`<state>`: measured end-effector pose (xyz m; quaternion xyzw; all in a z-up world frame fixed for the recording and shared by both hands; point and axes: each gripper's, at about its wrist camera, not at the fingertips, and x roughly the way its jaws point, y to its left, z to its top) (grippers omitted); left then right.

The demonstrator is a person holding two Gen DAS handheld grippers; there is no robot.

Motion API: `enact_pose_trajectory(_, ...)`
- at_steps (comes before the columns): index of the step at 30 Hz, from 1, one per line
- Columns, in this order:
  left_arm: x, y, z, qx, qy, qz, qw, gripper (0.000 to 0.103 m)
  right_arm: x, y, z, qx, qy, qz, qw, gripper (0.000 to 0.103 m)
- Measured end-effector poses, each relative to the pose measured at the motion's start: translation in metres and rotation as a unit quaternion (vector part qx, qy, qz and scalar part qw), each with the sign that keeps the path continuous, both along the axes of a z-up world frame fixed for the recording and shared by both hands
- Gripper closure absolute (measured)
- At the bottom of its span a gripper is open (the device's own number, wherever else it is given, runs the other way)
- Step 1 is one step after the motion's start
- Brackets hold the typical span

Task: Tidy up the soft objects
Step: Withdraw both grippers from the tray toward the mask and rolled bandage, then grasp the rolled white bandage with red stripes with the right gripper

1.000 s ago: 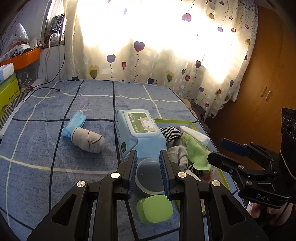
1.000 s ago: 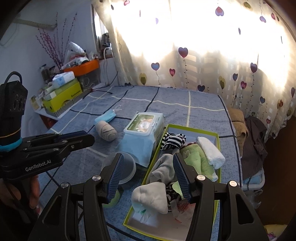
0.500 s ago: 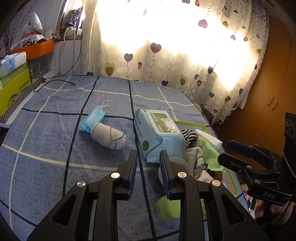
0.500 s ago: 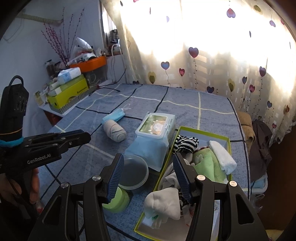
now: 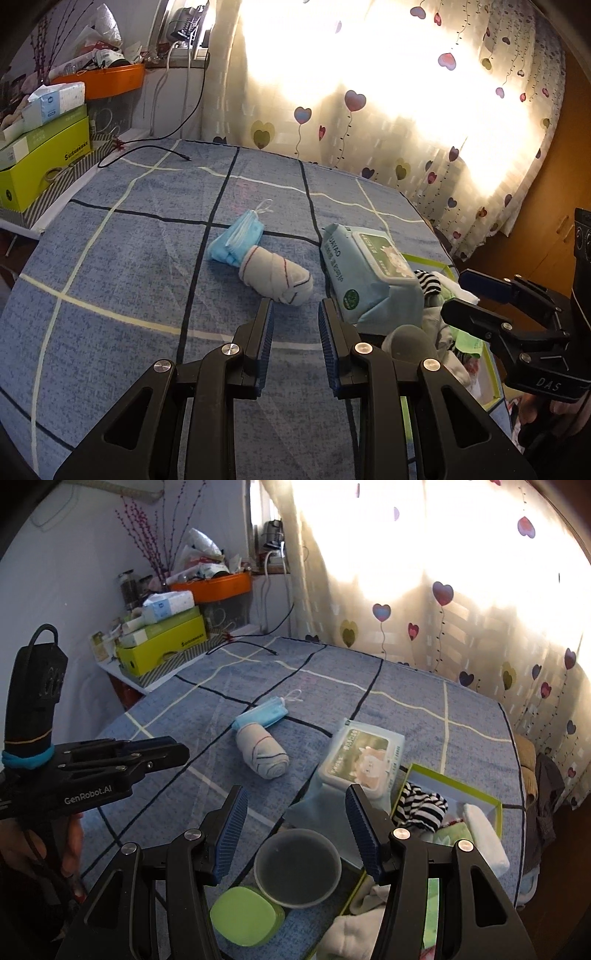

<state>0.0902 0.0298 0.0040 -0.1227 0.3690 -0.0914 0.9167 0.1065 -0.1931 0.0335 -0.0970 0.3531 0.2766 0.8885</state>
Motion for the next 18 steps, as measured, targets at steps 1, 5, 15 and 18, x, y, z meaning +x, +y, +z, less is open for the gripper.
enact_pose_trajectory(1, 0.002, 0.004, -0.001, 0.003, 0.001, 0.003, 1.0000, 0.077, 0.005, 0.006, -0.001, -0.002, 0.003, 0.008, 1.000, 0.048)
enact_pose_trajectory(5, 0.010, 0.016, -0.002, 0.015, 0.000, 0.012, 0.9998, 0.077, 0.020, 0.028, -0.005, -0.020, 0.011, 0.039, 0.999, 0.048)
enact_pose_trajectory(15, 0.021, 0.038, -0.011, 0.011, 0.009, 0.025, 0.9996, 0.077, 0.069, 0.084, -0.026, -0.076, 0.055, 0.111, 0.989, 0.048)
enact_pose_trajectory(18, 0.021, 0.043, -0.013, 0.010, 0.012, 0.029, 0.9995, 0.077, 0.081, 0.103, -0.038, -0.103, 0.069, 0.136, 0.983, 0.048)
